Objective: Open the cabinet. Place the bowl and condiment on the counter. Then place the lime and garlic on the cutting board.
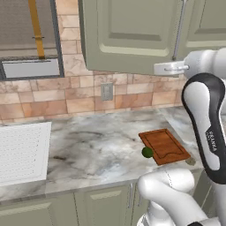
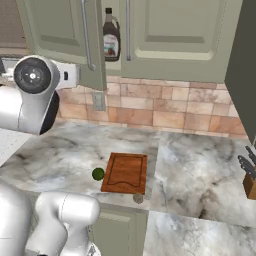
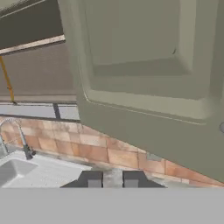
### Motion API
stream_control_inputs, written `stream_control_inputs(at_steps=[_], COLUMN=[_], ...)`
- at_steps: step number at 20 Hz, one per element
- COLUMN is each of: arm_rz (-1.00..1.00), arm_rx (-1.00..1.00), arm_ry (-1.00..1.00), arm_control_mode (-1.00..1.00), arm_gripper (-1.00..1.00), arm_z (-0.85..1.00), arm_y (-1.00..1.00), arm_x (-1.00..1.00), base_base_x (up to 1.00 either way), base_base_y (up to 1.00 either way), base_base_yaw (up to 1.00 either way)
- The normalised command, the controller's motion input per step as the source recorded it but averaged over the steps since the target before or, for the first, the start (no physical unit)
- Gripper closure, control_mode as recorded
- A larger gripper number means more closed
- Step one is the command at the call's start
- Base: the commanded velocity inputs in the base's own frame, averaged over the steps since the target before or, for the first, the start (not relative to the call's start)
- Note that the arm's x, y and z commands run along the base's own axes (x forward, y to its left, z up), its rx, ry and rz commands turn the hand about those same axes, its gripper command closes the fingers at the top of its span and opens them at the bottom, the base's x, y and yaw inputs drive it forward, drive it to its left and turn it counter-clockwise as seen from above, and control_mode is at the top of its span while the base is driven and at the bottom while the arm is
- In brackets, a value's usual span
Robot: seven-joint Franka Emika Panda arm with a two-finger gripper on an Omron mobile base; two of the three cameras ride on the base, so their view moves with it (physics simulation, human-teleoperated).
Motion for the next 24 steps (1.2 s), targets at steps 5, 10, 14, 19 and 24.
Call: stream_control_inputs(at_steps=[5, 10, 14, 19, 24], arm_rz=[-0.1, -0.11, -0.04, 0.0, 0.0], arm_rx=[0.46, 0.54, 0.53, 0.37, 0.26], arm_ry=[0.13, 0.31, 0.37, 0.31, 0.01], arm_control_mode=[-1.0, -1.0, -1.0, -1.0, -1.0], arm_gripper=[-1.0, -1.0, -1.0, -1.0, -1.0], arm_z=[0.17, 0.28, 0.32, -0.38, -0.66], arm_y=[-1.0, -0.99, -0.87, -0.35, 0.25], arm_x=[-0.23, 0.08, 0.04, 0.81, 0.98], base_base_x=[0.0, 0.0, 0.0, 0.0, 0.0], base_base_y=[0.0, 0.0, 0.0, 0.0, 0.0], base_base_yaw=[0.0, 0.0, 0.0, 0.0, 0.0])
